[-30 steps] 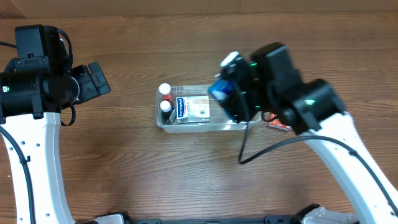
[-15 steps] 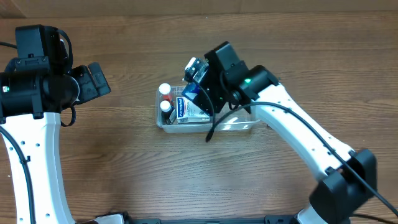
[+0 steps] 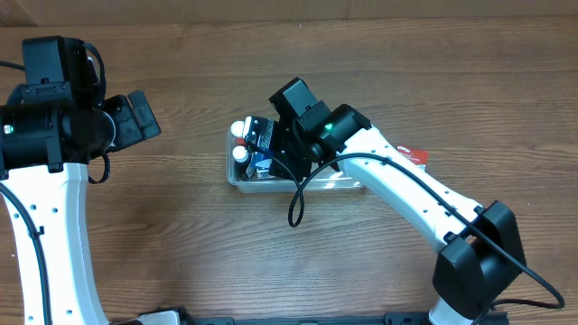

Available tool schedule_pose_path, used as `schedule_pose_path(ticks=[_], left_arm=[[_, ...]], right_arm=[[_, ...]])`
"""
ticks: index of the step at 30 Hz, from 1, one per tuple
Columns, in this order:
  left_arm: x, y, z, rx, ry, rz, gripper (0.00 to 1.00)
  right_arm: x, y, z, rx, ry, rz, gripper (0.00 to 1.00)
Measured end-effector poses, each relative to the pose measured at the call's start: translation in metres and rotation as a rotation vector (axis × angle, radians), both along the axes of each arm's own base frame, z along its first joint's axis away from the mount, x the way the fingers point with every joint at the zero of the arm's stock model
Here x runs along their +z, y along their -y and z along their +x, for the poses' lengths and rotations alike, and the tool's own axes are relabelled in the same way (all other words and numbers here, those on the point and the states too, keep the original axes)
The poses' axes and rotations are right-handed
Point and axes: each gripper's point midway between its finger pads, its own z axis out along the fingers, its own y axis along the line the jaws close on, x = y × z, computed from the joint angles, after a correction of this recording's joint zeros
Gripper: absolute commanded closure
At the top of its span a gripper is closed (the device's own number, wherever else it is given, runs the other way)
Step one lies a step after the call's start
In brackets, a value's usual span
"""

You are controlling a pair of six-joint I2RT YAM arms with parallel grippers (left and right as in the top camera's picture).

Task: Pack container
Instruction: 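Carry blue box with right gripper and lower it into container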

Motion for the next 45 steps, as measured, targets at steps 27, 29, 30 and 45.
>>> schedule_pose_path(ticks=[27, 29, 30, 45], left_arm=[[0.000, 0.000, -0.001, 0.000, -0.004, -0.001, 0.00], [0.000, 0.000, -0.001, 0.000, -0.004, -0.001, 0.00], [-0.001, 0.000, -0.001, 0.000, -0.005, -0.001, 0.00], [-0.001, 0.000, -0.002, 0.000, -0.007, -0.001, 0.00]], right_arm=[[-0.039, -0.001, 0.031, -0.034, 0.067, -0.085, 0.34], [-0.034, -0.001, 0.034, -0.069, 0.077, -0.073, 0.73], [-0.031, -0.001, 0.036, -0.091, 0.080, -0.063, 0.92], [-0.021, 0.007, 0.018, -0.627, -0.186, 0.100, 0.96]])
